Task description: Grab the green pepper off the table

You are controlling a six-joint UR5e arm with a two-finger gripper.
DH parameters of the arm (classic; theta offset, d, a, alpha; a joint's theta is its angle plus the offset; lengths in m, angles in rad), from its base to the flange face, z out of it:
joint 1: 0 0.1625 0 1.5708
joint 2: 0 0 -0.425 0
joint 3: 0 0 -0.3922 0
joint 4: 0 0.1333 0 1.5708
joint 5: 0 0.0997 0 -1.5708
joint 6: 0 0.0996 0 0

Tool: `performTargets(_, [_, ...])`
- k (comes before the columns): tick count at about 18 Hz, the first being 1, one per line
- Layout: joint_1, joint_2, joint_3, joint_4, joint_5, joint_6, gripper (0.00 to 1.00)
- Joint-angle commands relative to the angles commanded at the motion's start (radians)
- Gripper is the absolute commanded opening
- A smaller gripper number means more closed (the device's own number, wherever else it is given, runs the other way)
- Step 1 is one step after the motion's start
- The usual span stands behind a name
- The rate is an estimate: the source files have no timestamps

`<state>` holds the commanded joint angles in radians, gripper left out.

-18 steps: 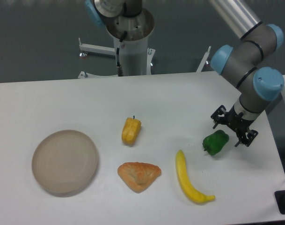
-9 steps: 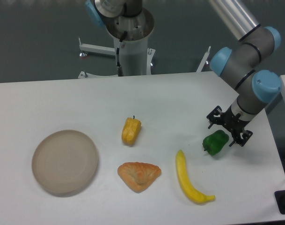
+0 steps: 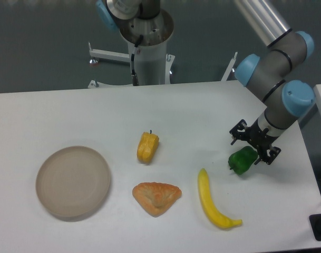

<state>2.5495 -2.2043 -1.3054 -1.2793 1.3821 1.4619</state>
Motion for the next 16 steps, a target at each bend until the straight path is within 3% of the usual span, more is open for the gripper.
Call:
performTargets(3, [0.0, 0.002, 0.006, 0.0, 0.002, 0.0, 0.39])
performTargets(4, [0.0, 0.002, 0.011, -0.002, 0.002, 0.0, 0.37])
performTargets(14, [-0.017, 0.034, 0.021, -0.003, 0.017, -0.034, 0.32])
performTargets(16, [-0.047, 0.055, 0.02, -0.008, 0.031, -0.041, 0.32])
